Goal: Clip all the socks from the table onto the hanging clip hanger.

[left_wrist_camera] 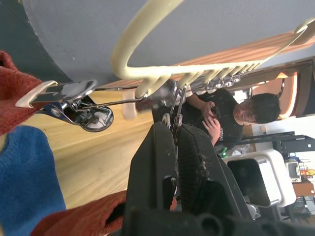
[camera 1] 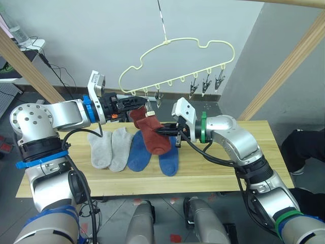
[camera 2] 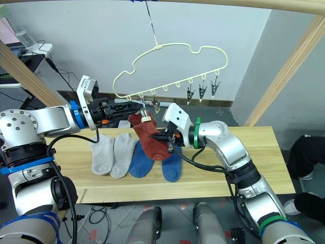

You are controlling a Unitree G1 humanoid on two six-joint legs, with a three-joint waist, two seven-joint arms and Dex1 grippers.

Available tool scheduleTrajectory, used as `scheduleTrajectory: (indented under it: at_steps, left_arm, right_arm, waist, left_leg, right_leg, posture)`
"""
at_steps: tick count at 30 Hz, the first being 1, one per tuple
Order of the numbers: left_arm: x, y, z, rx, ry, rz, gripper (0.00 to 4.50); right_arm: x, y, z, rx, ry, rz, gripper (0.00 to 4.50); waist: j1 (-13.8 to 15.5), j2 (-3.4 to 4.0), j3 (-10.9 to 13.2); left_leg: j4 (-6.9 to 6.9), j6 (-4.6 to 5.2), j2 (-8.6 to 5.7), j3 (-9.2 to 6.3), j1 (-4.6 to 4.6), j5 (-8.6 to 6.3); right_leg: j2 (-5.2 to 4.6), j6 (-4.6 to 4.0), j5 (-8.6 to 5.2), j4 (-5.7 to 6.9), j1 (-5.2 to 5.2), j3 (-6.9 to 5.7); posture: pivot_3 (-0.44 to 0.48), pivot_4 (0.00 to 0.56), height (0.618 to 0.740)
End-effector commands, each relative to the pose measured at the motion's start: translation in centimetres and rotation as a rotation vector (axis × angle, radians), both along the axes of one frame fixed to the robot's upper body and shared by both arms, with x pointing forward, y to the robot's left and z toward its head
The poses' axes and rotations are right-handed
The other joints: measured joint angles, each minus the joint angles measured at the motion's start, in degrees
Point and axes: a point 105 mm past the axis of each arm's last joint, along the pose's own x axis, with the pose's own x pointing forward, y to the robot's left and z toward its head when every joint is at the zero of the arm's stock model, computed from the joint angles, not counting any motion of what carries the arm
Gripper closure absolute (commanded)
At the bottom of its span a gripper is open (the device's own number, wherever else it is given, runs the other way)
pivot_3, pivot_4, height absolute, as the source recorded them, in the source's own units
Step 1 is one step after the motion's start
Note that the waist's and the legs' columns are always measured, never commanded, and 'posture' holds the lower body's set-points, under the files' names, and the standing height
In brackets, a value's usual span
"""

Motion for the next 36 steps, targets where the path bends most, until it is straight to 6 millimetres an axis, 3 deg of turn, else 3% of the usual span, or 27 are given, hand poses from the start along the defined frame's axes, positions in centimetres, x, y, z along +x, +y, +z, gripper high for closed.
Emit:
scheduleTrajectory:
  at_steps: [1,15,21,36]
  left_arm:
    - [-0.2,0.0,-0.3,0.025,0.017,-0.011,4.43]
    - [-0.1,-0.4,-0.3,0.029,0.001,-0.026,4.43]
    - [-0.1,-0.4,0.3,0.04,-0.1,-0.021,4.43]
    - [-1.1,0.0,1.0,0.038,-0.139,-0.05,0.12]
  right_arm:
    - [0.0,0.2,1.7,0.038,-0.056,0.005,4.46]
    - [0.9,0.4,2.3,0.047,-0.046,-0.039,4.46]
    - [1.2,0.3,2.3,0.047,-0.045,-0.053,4.46]
    - [2.0,0.6,2.4,0.078,-0.034,-0.111,4.5]
  waist:
    - [0.0,0.0,0.0]
    - [0.0,0.0,0.0]
    - [0.0,0.0,0.0]
    - [0.0,0.0,0.0]
  left_leg:
    - [0.0,0.0,0.0,0.02,0.0,0.0]
    - [0.0,0.0,0.0,0.01,0.0,0.0]
    - [-0.01,0.0,0.01,0.0,-0.01,0.0]
    - [-0.01,0.0,0.01,-0.01,-0.02,0.0]
  right_leg:
    - [0.0,0.0,0.0,0.0,0.0,0.01]
    - [0.0,0.0,0.0,0.0,0.0,0.0]
    - [0.0,-0.01,0.01,-0.01,-0.01,0.0]
    - [0.0,-0.01,0.0,0.0,-0.02,-0.02]
  posture:
    - [0.023,0.264,0.74]
    - [0.012,0.263,0.74]
    - [0.009,0.257,0.74]
    - [0.013,0.243,0.74]
